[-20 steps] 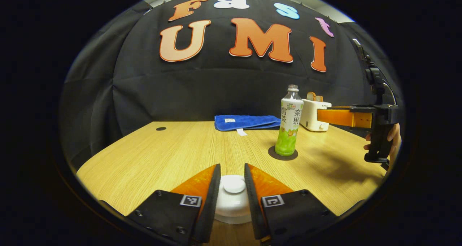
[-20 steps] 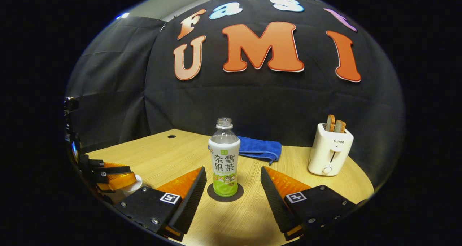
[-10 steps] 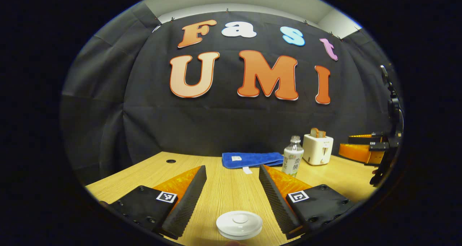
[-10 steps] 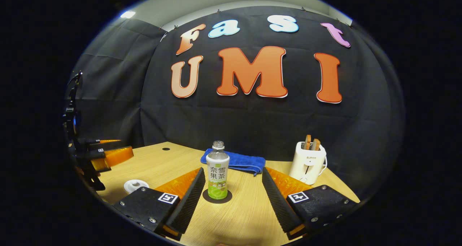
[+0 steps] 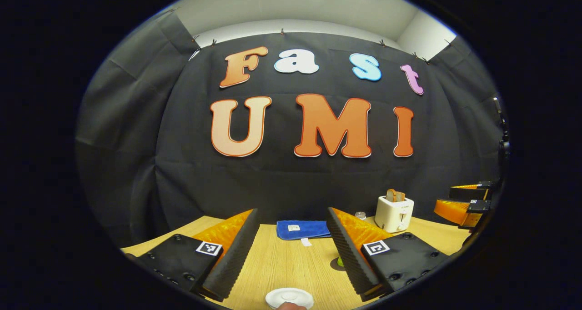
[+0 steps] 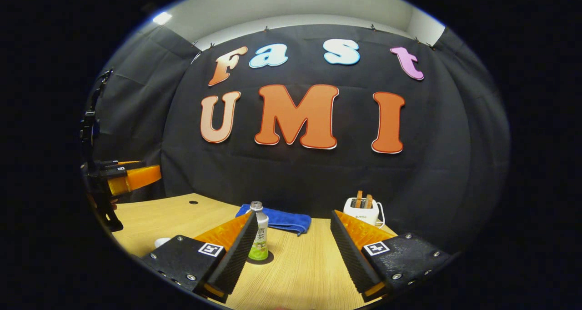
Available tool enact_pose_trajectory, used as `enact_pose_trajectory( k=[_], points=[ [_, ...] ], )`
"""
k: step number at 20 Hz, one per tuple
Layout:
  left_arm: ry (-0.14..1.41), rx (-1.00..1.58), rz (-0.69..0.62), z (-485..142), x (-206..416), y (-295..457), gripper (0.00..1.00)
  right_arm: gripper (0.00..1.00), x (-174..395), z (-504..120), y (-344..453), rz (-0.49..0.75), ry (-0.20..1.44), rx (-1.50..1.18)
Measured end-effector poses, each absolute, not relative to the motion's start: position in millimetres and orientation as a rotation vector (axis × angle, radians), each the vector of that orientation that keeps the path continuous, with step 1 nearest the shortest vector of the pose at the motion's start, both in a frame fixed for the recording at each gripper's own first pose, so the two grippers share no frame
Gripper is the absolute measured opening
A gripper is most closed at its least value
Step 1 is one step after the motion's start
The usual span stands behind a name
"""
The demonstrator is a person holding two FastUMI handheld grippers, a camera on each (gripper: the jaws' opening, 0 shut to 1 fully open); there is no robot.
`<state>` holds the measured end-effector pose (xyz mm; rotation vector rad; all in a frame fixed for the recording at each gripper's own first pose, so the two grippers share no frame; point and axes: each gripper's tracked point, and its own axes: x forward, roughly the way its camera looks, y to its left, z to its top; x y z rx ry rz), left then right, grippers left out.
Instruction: Open the teacup lid with one hand, grasp the water bottle and pour water into the teacup with the other hand; after pouring, place the water bottle on the coaster and then close the teacup lid.
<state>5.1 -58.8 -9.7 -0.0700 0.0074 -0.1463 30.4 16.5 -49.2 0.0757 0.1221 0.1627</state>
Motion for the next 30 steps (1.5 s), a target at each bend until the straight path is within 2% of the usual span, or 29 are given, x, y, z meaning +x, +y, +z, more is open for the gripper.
enact_pose_trajectory(
  k=[4, 18, 23, 30],
  points=[
    [0.018, -0.085, -0.178, -13, 3, -75, 0.97, 0.96, 28, -49, 22, 0.173, 0.112, 0.076],
    [0.041, -0.043, -0.133, -32, 9, -65, 0.97, 0.97, 30, -46, 29, 0.176, 0.097, 0.047],
    [0.069, -0.057, -0.166, -45, 8, -72, 0.97, 0.97, 26, -43, 32, 0.178, 0.088, 0.033],
    [0.064, -0.034, -0.116, -43, 11, -56, 0.95, 0.98, 27, -41, 32, 0.176, 0.093, 0.044]
  ],
)
